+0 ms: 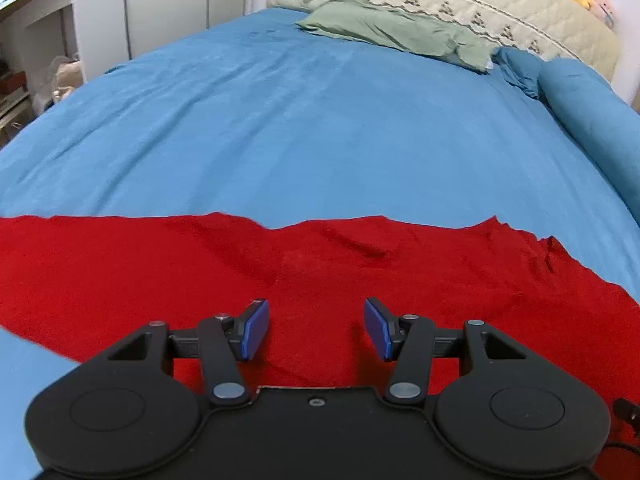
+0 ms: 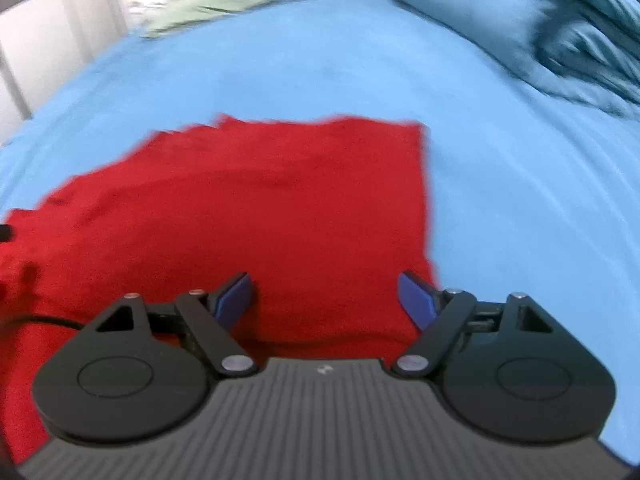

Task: Fold small clothes

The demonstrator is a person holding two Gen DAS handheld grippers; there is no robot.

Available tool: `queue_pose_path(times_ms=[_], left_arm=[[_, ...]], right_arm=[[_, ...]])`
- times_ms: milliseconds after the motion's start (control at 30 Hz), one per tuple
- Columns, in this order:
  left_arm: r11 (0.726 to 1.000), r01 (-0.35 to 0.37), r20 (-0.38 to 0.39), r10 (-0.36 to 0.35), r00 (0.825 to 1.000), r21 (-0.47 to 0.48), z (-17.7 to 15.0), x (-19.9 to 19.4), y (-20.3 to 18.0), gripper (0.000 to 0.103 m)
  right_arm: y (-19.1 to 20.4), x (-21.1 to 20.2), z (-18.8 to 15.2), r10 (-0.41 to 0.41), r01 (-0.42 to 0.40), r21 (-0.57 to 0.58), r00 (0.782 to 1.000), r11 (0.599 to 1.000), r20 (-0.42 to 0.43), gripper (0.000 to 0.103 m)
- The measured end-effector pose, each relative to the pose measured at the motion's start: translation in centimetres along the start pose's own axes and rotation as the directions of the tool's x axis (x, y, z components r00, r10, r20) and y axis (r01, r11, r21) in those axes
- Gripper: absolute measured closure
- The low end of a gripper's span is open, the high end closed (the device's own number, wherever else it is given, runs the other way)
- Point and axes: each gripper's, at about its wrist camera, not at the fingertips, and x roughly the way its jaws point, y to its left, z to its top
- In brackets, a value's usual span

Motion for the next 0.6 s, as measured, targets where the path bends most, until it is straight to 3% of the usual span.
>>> queue_pose_path(times_ms=[100, 233, 367, 600], left_arm=[[1.000, 0.025, -0.005, -0.025, 1.000, 0.017, 0.1, 0.4, -0.3, 0.046], [0.997, 0.045, -0.021, -0.043, 0.999, 0.061, -0.3, 1.1, -1.0, 0.045], [0.994, 0.036, -0.054, -0.031, 0.998, 0.101, -1.1, 2.4, -2.0, 0.045], [0.987, 0.019, -0.057, -0.010, 0.998, 0.161, -2.3, 3.1, -1.7, 0.042]], right_arm=[[-0.8, -0.7, 0.1, -0.043, 0.043, 0.022, 0.999, 0.999, -0.001, 0.007], [0.5, -2.2, 1.1, 0.023, -0.021, -0.031, 0.997, 0.999, 0.069, 0.006], [1.3, -0.5, 1.5, 0.091, -0.091, -0.011, 0.995, 0.996, 0.039, 0.006], [-1.3, -0.1, 0.3, 0.043, -0.046, 0.089, 0.998, 0.995, 0.034, 0.009]])
